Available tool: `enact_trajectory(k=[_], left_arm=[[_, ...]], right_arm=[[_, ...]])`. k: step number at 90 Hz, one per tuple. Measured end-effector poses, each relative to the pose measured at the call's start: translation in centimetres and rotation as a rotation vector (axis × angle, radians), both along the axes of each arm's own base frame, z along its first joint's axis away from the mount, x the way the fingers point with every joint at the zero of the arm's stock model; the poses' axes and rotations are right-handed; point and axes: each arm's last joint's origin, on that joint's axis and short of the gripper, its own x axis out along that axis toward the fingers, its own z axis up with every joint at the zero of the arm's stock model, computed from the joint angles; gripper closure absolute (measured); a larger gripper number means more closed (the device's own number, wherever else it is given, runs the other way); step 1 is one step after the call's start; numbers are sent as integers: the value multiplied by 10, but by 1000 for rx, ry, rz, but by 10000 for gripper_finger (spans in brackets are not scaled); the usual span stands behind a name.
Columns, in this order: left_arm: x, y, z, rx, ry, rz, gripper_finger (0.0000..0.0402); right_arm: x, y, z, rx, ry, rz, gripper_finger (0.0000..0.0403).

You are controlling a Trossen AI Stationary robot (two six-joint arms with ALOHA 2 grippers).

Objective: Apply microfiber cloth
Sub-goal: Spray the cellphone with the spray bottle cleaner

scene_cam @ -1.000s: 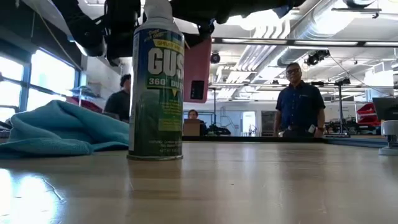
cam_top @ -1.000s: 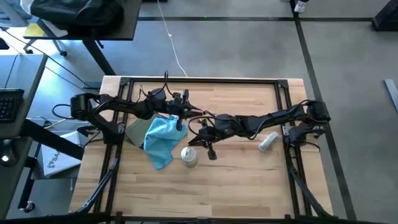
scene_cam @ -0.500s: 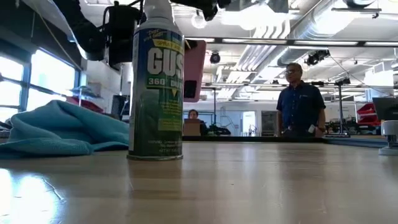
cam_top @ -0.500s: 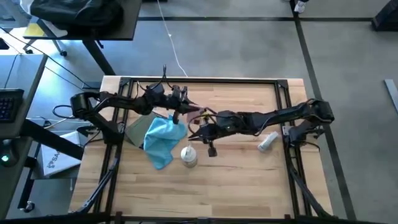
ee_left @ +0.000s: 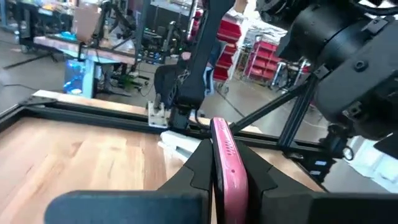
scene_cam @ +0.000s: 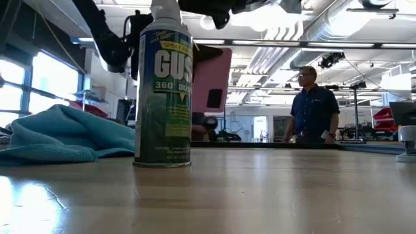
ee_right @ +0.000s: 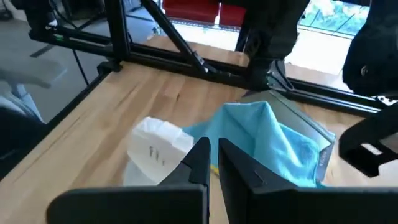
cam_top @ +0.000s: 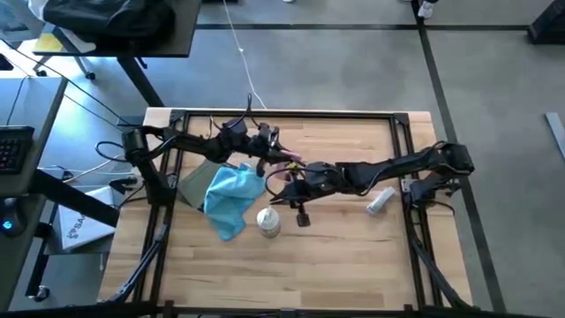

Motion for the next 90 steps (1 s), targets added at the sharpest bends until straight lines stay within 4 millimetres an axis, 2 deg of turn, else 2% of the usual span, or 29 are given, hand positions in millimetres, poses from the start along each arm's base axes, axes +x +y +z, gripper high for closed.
enact_trajectory(k=[40, 69, 80, 90], left_arm=[[-4, 3, 10, 29, -75, -13, 391], [-7, 5, 17, -19, -120, -61, 391], [-9, 10, 18, -46, -123, -56, 391], [-11, 13, 18, -54, -118, -59, 391]], right_arm=[[5, 1, -4, 30, -11, 3, 403], [5, 2, -5, 36, -9, 16, 403], [2, 3, 2, 26, -28, 9, 403], [-9, 5, 19, -10, -65, -12, 403]])
